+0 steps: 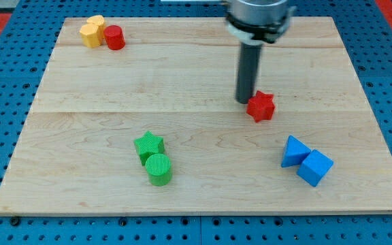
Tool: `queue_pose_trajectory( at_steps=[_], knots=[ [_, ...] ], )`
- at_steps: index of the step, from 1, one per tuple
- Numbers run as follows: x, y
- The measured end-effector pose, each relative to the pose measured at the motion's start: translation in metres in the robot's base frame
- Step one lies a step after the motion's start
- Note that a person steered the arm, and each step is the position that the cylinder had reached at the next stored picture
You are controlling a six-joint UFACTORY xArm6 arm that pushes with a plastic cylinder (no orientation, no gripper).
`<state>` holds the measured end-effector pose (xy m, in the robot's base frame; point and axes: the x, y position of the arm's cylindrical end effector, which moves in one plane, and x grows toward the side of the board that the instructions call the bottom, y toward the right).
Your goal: Move your arm towards the green star
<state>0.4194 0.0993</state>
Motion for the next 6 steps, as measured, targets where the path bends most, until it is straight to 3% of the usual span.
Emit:
queue_pose_trajectory(
  at_steps=[3,4,5,6],
  knots=[
    [0.053,0.026],
    [0.006,-0.041],
    [0.006,-0.161],
    [0.057,-0.226]
  ],
)
